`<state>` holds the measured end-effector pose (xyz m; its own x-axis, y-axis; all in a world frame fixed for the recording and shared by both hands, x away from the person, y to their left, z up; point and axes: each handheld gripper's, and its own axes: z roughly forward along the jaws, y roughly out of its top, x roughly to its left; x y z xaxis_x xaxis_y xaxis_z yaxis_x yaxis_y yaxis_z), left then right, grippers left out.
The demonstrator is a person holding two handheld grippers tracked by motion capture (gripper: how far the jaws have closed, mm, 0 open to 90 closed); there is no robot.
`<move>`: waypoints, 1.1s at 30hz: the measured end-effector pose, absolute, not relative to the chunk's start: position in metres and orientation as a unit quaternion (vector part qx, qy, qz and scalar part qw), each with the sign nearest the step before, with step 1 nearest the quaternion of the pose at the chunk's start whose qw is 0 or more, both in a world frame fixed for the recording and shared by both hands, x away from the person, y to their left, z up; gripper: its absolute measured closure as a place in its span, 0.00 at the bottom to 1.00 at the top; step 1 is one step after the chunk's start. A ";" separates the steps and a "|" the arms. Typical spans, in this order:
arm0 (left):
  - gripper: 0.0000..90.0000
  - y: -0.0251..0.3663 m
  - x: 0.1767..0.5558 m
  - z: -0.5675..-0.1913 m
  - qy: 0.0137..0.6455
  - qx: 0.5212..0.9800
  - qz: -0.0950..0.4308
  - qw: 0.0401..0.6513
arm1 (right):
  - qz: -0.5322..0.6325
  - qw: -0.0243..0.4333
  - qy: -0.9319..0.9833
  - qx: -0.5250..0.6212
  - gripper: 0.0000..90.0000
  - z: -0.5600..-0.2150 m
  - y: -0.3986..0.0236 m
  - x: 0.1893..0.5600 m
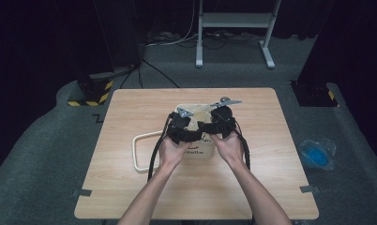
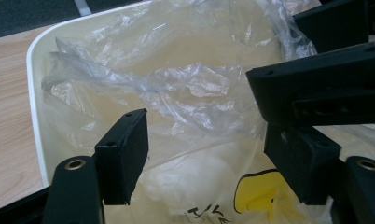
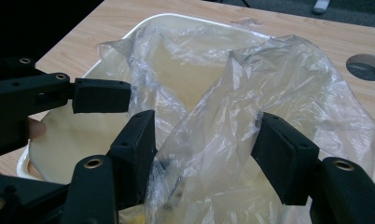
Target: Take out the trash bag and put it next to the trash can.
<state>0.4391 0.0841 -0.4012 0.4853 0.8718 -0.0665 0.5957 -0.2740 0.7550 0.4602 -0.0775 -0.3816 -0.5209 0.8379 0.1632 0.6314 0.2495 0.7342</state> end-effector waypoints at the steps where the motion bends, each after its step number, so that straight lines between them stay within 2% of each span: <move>1: 0.34 0.084 0.439 -0.401 0.472 0.777 0.185 0.374 | 0.391 0.131 0.779 0.472 0.46 -0.382 -0.077 0.461; 7: 0.33 0.084 0.437 -0.401 0.467 0.779 0.193 0.371 | 0.383 0.130 0.781 0.476 0.55 -0.385 -0.076 0.464; 13: 0.33 0.086 0.437 -0.402 0.469 0.778 0.193 0.372 | 0.376 0.121 0.784 0.479 0.71 -0.388 -0.076 0.467; 23: 0.32 0.095 0.435 -0.403 0.476 0.772 0.196 0.372 | 0.361 0.131 0.790 0.479 0.91 -0.391 -0.076 0.468; 27: 0.32 0.098 0.434 -0.402 0.479 0.770 0.195 0.374 | 0.358 0.135 0.794 0.473 0.96 -0.392 -0.075 0.468; 33: 0.32 0.100 0.434 -0.400 0.481 0.767 0.196 0.377 | 0.357 0.138 0.797 0.468 0.98 -0.391 -0.074 0.467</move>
<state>0.4336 0.1003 -0.4005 0.4602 0.8856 -0.0625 0.5896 -0.2523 0.7673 0.4671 -0.0744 -0.3907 -0.5234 0.8443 0.1150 0.6480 0.3067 0.6972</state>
